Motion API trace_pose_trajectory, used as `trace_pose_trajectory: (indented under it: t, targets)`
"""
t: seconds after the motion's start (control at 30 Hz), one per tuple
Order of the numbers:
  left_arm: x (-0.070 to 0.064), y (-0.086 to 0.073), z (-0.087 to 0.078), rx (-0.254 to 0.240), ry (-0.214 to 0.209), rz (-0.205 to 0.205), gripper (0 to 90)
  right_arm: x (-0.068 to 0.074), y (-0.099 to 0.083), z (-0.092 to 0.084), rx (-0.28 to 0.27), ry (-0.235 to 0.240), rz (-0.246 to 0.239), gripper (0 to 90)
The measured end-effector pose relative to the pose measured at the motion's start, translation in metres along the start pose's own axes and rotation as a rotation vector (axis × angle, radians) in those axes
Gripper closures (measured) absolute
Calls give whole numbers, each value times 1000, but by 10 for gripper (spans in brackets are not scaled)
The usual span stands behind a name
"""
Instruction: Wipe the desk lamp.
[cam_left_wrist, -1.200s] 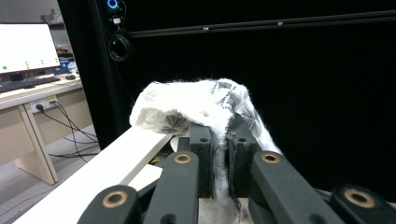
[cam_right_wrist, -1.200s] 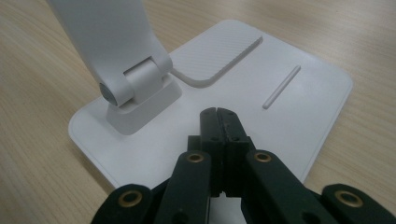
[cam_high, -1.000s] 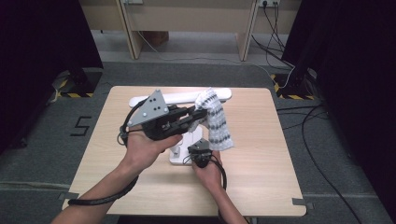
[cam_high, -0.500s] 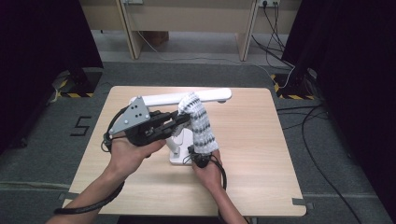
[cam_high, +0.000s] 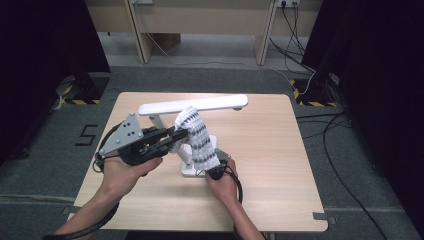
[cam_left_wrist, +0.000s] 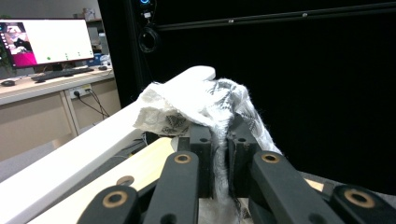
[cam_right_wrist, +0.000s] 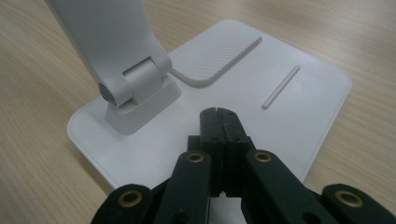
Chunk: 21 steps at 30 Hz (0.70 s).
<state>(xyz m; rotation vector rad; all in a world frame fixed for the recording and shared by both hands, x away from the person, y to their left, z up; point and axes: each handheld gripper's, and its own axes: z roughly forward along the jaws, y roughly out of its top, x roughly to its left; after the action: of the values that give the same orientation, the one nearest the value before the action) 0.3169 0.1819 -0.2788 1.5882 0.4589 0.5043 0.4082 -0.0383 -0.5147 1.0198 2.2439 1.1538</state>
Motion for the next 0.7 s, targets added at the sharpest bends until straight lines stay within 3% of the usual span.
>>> trace_pose_trajectory:
  t: [0.7]
  targets:
    - [18,-34,-52,6,67,-32,835,0,0,0,1,-7,-6,900]
